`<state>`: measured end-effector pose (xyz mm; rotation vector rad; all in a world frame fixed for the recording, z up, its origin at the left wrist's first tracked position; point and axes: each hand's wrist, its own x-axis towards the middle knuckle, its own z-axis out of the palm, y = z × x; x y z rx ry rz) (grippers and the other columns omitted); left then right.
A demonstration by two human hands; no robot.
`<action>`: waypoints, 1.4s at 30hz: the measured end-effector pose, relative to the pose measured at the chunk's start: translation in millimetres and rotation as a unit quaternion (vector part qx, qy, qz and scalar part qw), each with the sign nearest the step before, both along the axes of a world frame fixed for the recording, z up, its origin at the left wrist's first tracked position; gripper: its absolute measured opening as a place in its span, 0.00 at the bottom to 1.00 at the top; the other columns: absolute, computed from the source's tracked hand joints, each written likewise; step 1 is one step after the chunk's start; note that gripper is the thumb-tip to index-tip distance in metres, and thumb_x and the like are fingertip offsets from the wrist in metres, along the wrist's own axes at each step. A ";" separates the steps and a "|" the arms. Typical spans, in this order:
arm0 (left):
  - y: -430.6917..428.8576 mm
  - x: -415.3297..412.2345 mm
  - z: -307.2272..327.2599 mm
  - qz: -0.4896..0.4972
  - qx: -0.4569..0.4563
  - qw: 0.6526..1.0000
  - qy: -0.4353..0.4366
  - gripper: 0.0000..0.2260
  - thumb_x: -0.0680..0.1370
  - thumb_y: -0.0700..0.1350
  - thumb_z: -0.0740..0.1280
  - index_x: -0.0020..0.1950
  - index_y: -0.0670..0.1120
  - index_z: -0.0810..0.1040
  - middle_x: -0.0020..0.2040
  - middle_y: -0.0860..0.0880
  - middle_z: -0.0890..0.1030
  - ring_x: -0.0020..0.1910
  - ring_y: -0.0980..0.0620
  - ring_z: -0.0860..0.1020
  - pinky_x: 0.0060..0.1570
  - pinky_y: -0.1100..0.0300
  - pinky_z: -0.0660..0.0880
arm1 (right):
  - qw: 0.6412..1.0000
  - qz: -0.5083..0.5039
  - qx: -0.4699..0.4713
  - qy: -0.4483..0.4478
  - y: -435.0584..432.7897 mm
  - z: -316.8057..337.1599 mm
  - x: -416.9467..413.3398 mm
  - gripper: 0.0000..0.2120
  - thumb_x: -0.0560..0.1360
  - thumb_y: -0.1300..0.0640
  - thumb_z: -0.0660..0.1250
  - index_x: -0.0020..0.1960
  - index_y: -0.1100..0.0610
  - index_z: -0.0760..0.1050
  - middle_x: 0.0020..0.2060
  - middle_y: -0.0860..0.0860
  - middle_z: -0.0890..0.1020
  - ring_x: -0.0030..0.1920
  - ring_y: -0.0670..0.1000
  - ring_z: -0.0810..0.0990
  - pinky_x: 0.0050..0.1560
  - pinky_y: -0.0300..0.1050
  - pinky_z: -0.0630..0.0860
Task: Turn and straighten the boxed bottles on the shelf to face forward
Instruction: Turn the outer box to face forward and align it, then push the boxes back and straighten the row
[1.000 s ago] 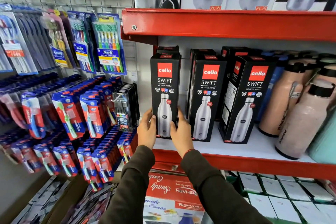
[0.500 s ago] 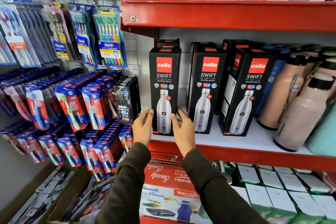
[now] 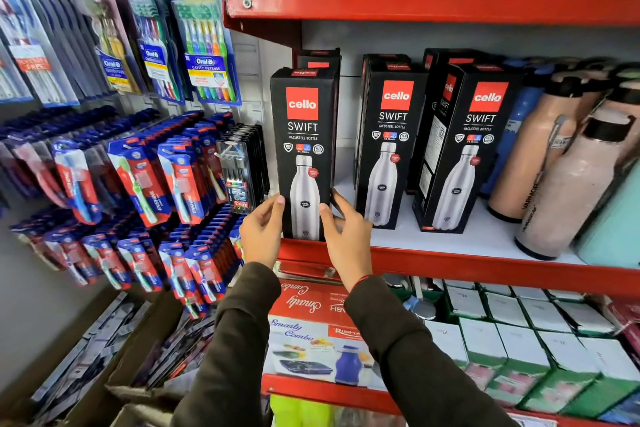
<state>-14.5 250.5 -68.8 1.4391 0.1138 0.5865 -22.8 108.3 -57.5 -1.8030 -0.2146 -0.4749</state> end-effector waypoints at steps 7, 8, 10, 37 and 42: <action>-1.0 -5.1 0.1 0.021 0.007 1.000 0.006 0.14 0.79 0.52 0.68 0.61 0.48 0.82 0.49 0.61 0.82 0.51 0.68 0.80 0.65 0.48 0.77 | 1.000 0.006 0.003 -0.005 1.3 0.0 -6.7 0.20 0.81 0.50 0.63 0.72 0.51 0.71 0.55 0.41 0.80 0.57 0.45 0.83 0.63 0.45 0.78; -1.9 -5.6 0.7 0.024 0.007 1.000 0.007 0.14 0.79 0.52 0.68 0.61 0.48 0.82 0.50 0.61 0.82 0.52 0.68 0.79 0.64 0.49 0.77 | 1.000 0.006 0.003 -0.005 0.1 -0.2 -6.5 0.20 0.81 0.50 0.63 0.71 0.51 0.72 0.55 0.41 0.80 0.57 0.46 0.83 0.62 0.43 0.78; -7.0 -7.4 -0.1 0.044 0.015 0.999 -0.006 0.11 0.79 0.52 0.67 0.60 0.51 0.81 0.51 0.58 0.83 0.51 0.68 0.79 0.62 0.55 0.78 | 1.000 0.003 0.007 -0.001 -4.3 -0.4 -5.9 0.19 0.81 0.50 0.63 0.70 0.51 0.73 0.58 0.43 0.80 0.58 0.47 0.82 0.61 0.41 0.78; -151.9 51.4 34.2 -0.098 0.039 0.991 0.084 0.21 0.85 0.46 0.53 0.77 0.42 0.62 0.77 0.43 0.66 0.77 0.46 0.63 0.71 0.63 0.58 | 0.994 -0.079 0.030 0.075 -106.5 13.7 60.1 0.22 0.83 0.52 0.59 0.74 0.59 0.66 0.69 0.60 0.76 0.70 0.58 0.74 0.64 0.41 0.66; -147.9 51.0 30.3 -0.071 0.028 0.994 0.081 0.18 0.84 0.46 0.56 0.73 0.43 0.71 0.72 0.44 0.74 0.72 0.45 0.70 0.65 0.65 0.61 | 0.994 -0.078 0.034 0.064 -111.6 10.7 55.3 0.21 0.83 0.53 0.60 0.72 0.60 0.69 0.66 0.59 0.78 0.68 0.56 0.75 0.69 0.46 0.69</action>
